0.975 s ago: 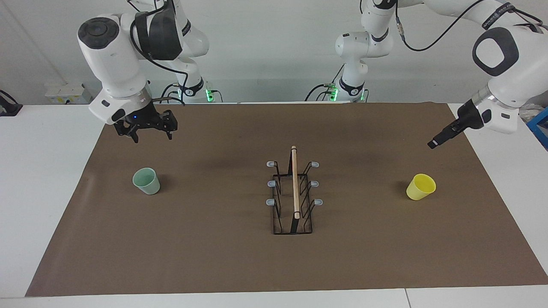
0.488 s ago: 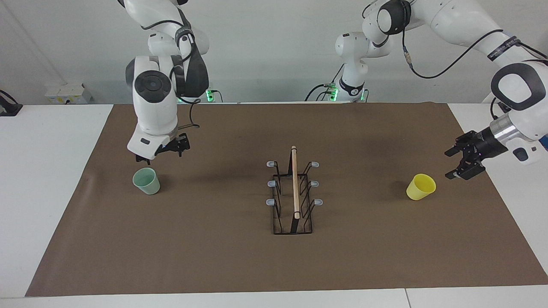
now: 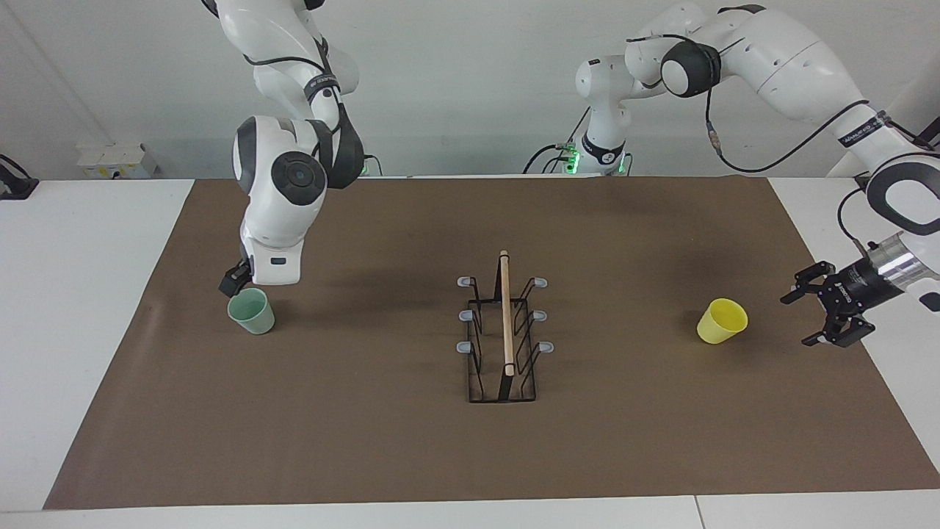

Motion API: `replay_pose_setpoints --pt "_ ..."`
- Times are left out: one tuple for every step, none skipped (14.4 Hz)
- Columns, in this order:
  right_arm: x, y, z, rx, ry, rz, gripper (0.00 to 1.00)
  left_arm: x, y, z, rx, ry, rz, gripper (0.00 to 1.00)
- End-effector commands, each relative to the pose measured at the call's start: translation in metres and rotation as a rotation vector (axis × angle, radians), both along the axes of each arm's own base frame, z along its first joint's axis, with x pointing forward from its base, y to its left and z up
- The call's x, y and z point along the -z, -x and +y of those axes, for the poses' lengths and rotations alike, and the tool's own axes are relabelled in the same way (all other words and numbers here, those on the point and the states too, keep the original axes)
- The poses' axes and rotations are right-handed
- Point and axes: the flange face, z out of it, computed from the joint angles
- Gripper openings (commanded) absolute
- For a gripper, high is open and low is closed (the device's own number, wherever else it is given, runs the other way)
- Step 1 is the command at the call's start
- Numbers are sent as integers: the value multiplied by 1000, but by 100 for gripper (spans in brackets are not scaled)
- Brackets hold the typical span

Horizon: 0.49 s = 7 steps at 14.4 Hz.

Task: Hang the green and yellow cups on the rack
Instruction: 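Grasp the yellow cup with the left gripper while the right gripper grasps the green cup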

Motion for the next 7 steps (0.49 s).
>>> replay_pose_setpoints --pt "13 12 0 -116 86 58 100 25 -9 5 -100 2 -11 100" --pt "19 10 9 -159 119 70 100 47 -5 7 -122 -6 6 100" --pt "25 9 12 -185 152 80 100 65 1 10 -154 -4 16 100" --pt "42 8 13 -211 186 104 100 71 13 16 -184 21 28 100" --pt "62 5 21 -254 231 135 100 76 24 16 -207 64 44 100" --pt "83 3 30 -292 275 166 100 85 35 12 -222 100 66 100" --pt "96 0 32 -316 301 179 100 91 50 11 -244 135 82 100"
